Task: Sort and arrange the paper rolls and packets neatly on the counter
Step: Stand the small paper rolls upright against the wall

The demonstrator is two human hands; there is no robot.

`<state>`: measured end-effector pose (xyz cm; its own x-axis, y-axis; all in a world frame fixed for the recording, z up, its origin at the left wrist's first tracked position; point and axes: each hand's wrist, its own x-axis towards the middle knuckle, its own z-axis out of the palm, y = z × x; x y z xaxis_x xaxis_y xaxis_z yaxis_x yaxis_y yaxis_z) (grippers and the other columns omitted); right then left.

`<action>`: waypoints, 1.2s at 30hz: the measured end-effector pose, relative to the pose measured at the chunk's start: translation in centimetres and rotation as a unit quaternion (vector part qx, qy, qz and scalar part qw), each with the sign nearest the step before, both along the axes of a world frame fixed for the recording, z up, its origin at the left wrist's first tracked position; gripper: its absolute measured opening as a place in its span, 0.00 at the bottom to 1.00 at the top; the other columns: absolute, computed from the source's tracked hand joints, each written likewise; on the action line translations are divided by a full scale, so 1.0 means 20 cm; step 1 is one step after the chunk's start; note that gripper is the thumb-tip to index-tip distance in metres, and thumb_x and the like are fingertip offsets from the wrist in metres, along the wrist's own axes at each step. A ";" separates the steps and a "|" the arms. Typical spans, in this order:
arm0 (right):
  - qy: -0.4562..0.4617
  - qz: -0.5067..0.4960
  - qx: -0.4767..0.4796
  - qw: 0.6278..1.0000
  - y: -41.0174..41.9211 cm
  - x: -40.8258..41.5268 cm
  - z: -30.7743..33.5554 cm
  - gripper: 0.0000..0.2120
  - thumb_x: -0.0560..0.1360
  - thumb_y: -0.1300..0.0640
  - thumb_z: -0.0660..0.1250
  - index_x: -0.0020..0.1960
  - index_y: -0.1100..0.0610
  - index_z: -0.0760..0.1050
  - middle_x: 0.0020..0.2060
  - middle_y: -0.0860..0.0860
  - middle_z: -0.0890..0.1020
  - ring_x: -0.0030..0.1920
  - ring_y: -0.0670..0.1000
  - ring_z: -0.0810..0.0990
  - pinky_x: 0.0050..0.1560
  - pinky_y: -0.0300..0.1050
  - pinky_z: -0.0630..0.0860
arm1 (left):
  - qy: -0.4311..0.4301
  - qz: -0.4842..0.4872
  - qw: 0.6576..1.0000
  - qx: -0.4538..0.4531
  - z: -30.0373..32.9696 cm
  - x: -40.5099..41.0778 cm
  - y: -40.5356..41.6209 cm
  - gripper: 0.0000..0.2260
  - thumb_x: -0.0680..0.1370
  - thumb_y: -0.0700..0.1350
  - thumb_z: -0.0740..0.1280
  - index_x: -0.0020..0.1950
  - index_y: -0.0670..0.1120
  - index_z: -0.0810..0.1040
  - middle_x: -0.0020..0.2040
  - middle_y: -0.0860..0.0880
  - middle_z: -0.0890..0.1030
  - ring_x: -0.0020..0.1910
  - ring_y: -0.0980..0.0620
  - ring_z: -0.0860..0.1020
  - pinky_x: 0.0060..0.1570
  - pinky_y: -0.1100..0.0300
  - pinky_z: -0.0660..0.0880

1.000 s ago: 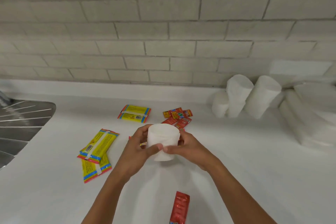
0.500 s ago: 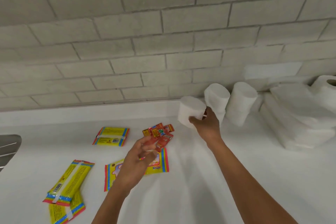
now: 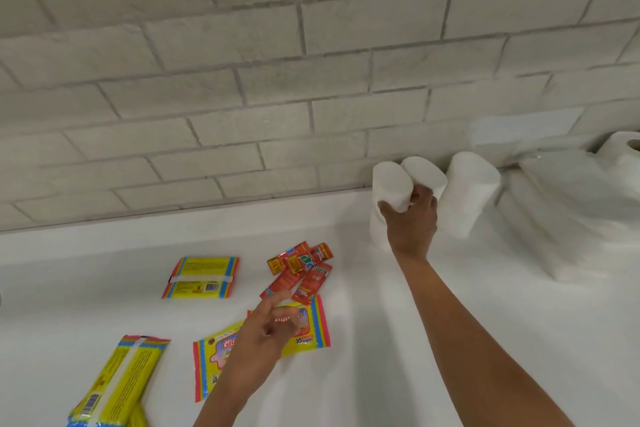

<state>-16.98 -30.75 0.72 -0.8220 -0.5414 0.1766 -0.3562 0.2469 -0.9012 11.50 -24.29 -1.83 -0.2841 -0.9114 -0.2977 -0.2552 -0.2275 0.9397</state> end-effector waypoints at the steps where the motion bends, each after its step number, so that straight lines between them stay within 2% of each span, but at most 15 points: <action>1: 0.001 -0.005 0.000 1.000 0.00 0.00 0.00 0.27 0.66 0.52 0.79 0.60 0.58 0.70 0.54 0.54 0.77 0.52 0.56 0.78 0.51 0.47 0.70 | 0.001 0.000 1.000 0.003 -0.01 0.01 0.00 0.16 0.78 0.40 0.70 0.63 0.54 0.75 0.48 0.50 0.85 0.46 0.57 0.84 0.47 0.64 0.77; 4: 0.004 -0.015 0.002 1.000 -0.01 0.01 -0.01 0.27 0.67 0.53 0.79 0.59 0.58 0.70 0.53 0.54 0.76 0.51 0.56 0.78 0.51 0.47 0.69 | -0.002 -0.001 1.000 0.006 -0.03 0.06 -0.02 0.15 0.78 0.37 0.69 0.62 0.52 0.77 0.49 0.47 0.85 0.47 0.54 0.85 0.45 0.66 0.77; 7: 0.009 -0.021 0.006 1.000 -0.02 0.03 -0.02 0.27 0.67 0.53 0.79 0.59 0.59 0.69 0.53 0.55 0.76 0.51 0.58 0.78 0.51 0.48 0.70 | -0.006 -0.006 1.000 0.005 -0.05 0.11 -0.04 0.15 0.78 0.37 0.69 0.62 0.52 0.77 0.50 0.47 0.85 0.50 0.49 0.84 0.46 0.64 0.77; 11: 0.002 -0.022 0.013 1.000 -0.03 0.05 -0.02 0.29 0.66 0.51 0.79 0.60 0.59 0.69 0.55 0.55 0.75 0.52 0.59 0.77 0.52 0.50 0.70 | -0.011 -0.014 1.000 0.005 -0.06 0.15 -0.06 0.15 0.78 0.37 0.68 0.61 0.53 0.77 0.47 0.49 0.84 0.46 0.54 0.83 0.44 0.64 0.75; 16: -0.025 -0.017 0.024 0.999 -0.01 0.06 -0.03 0.34 0.65 0.49 0.80 0.64 0.58 0.67 0.58 0.55 0.74 0.54 0.58 0.76 0.51 0.45 0.66 | -0.025 -0.006 1.000 0.001 -0.08 0.20 -0.07 0.15 0.78 0.40 0.69 0.61 0.55 0.77 0.49 0.52 0.85 0.52 0.47 0.82 0.54 0.50 0.77; 20: -0.033 -0.025 0.025 0.999 0.05 0.11 -0.06 0.38 0.67 0.50 0.79 0.69 0.57 0.64 0.63 0.56 0.72 0.58 0.57 0.76 0.53 0.45 0.66 | -0.033 0.005 0.999 0.002 -0.08 0.25 -0.07 0.13 0.79 0.40 0.68 0.60 0.56 0.78 0.50 0.52 0.84 0.53 0.47 0.82 0.50 0.52 0.79; 24: -0.057 -0.016 -0.013 0.998 0.13 0.21 -0.11 0.33 0.69 0.50 0.77 0.68 0.54 0.65 0.60 0.54 0.72 0.57 0.56 0.77 0.53 0.46 0.71 | -0.052 0.022 0.998 -0.013 -0.08 0.33 -0.09 0.13 0.79 0.39 0.68 0.59 0.56 0.78 0.52 0.51 0.83 0.53 0.47 0.82 0.51 0.53 0.81; 27: -0.054 0.007 -0.016 0.998 0.19 0.28 -0.15 0.28 0.71 0.52 0.76 0.66 0.53 0.68 0.57 0.53 0.73 0.56 0.55 0.78 0.53 0.46 0.73 | -0.087 0.024 0.995 -0.044 -0.09 0.35 -0.09 0.13 0.79 0.41 0.68 0.59 0.56 0.78 0.53 0.53 0.83 0.52 0.52 0.81 0.45 0.62 0.79; 30: -0.051 0.051 0.019 0.997 0.25 0.36 -0.19 0.24 0.72 0.52 0.74 0.65 0.53 0.70 0.55 0.51 0.73 0.55 0.56 0.79 0.53 0.48 0.75 | -0.114 0.015 0.991 -0.066 -0.11 0.34 -0.11 0.14 0.78 0.41 0.69 0.59 0.56 0.78 0.55 0.54 0.81 0.53 0.52 0.80 0.43 0.66 0.77; 33: -0.063 0.113 0.077 0.989 0.29 0.44 -0.23 0.21 0.74 0.51 0.73 0.64 0.53 0.71 0.54 0.50 0.73 0.54 0.54 0.79 0.51 0.44 0.72 | -0.148 0.014 0.985 -0.088 -0.11 0.32 -0.14 0.14 0.78 0.42 0.69 0.61 0.55 0.77 0.58 0.53 0.78 0.56 0.52 0.77 0.45 0.63 0.78; 36: -0.073 0.175 0.136 0.972 0.34 0.52 -0.26 0.21 0.75 0.50 0.72 0.66 0.53 0.71 0.56 0.52 0.75 0.53 0.50 0.76 0.52 0.43 0.70 | -0.227 0.008 0.965 -0.132 -0.14 0.33 -0.18 0.15 0.78 0.45 0.69 0.63 0.56 0.76 0.60 0.53 0.77 0.58 0.54 0.75 0.48 0.60 0.76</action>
